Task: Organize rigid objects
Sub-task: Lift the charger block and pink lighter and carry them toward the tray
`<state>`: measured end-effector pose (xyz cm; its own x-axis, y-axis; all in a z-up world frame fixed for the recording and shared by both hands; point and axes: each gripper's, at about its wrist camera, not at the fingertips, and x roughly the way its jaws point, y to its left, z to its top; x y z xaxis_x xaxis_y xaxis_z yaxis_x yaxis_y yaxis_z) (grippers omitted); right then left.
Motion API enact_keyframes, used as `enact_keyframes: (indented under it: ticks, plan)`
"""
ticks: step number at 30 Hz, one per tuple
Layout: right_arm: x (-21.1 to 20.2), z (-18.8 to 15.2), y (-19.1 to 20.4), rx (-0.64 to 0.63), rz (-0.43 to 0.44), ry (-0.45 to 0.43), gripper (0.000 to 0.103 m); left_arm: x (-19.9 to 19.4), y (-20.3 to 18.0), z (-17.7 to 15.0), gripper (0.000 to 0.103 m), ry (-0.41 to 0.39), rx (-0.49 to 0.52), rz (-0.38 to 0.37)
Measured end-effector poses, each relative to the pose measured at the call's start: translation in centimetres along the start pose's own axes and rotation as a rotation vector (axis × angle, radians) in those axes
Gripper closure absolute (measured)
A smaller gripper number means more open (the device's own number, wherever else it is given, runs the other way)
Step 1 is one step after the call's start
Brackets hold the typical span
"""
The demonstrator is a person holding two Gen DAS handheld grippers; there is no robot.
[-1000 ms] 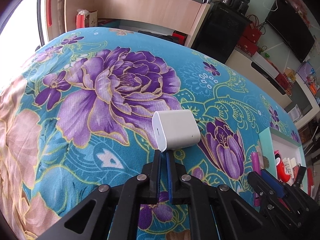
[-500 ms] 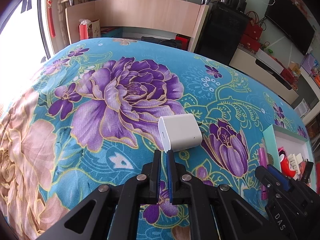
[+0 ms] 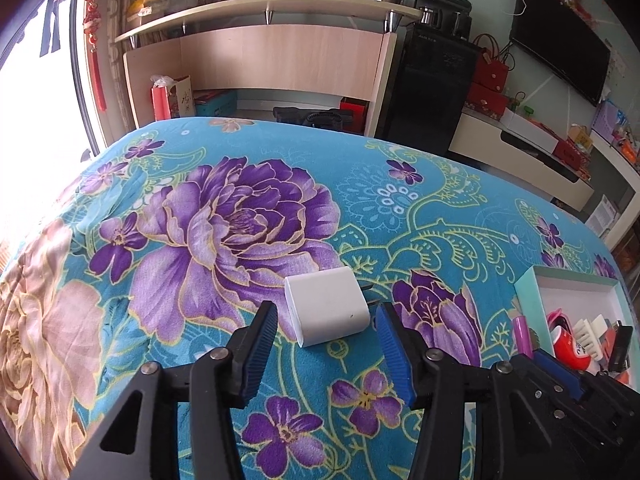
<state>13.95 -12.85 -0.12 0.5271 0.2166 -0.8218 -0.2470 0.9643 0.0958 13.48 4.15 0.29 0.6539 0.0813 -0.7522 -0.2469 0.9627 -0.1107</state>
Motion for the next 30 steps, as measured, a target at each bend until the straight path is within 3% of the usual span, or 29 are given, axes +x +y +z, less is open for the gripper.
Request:
enact_keyframes:
  ticks: [9,17,21,30]
  plan:
    - [-0.3,0.2,-1.2,0.043,0.009,-0.012,0.084,1.5,-1.6,-0.2,0.043,-0.021,0.060,0.032]
    - [-0.4,0.2,-1.5,0.056,0.013,-0.016,0.084,2.6,-1.3,-0.5,0.044,0.004,0.042,0.040]
    - [-0.4,0.2,-1.5,0.055,0.012,-0.016,0.084,2.4,-1.2,-0.5,0.055,0.000,0.043,0.049]
    - [-0.4,0.2,-1.5,0.049,0.009,-0.015,0.084,1.9,-0.8,-0.3,0.055,0.003,0.018,0.021]
